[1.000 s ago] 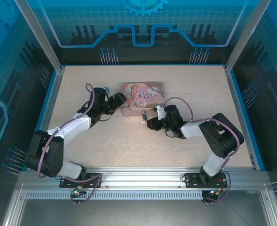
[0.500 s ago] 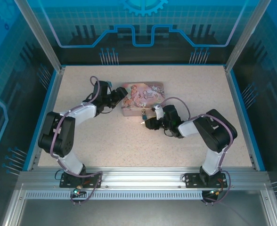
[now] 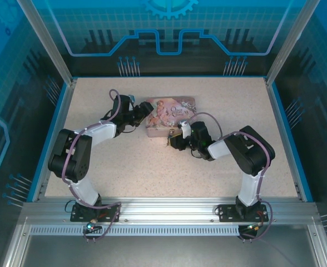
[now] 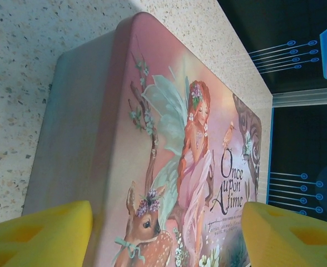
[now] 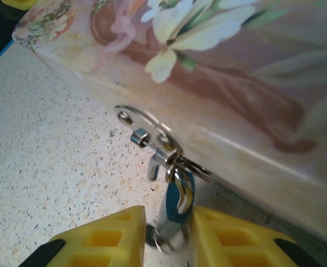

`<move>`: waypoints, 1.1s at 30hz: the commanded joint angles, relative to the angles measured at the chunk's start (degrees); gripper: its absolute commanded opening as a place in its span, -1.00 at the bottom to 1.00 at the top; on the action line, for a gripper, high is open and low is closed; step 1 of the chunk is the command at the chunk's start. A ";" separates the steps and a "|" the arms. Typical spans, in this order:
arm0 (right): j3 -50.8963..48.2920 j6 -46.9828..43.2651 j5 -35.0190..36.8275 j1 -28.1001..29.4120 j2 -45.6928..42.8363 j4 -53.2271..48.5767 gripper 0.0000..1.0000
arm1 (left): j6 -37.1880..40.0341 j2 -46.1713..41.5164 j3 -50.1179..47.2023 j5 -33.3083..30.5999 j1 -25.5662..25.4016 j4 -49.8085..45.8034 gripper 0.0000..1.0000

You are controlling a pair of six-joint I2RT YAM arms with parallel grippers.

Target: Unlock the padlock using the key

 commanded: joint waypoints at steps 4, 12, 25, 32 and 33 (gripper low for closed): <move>-1.05 0.21 0.64 -0.59 -0.23 0.29 -0.45 | -0.88 0.04 -1.29 1.22 -0.44 1.64 0.43; -0.95 0.99 1.48 -0.83 0.13 -0.71 -0.46 | -1.08 0.02 -1.20 1.30 -0.94 2.10 0.43; -4.42 6.13 -0.97 -4.14 -0.79 5.41 -0.46 | -2.72 -1.86 -4.17 -0.19 -3.69 4.08 0.42; -8.90 7.68 -1.97 -5.55 -2.16 8.00 -0.34 | -3.14 -2.35 -4.60 -0.62 -4.74 4.57 0.41; -9.00 7.76 -2.97 -5.78 -2.02 8.25 -0.34 | -3.14 -2.45 -4.67 -0.70 -5.04 4.55 0.41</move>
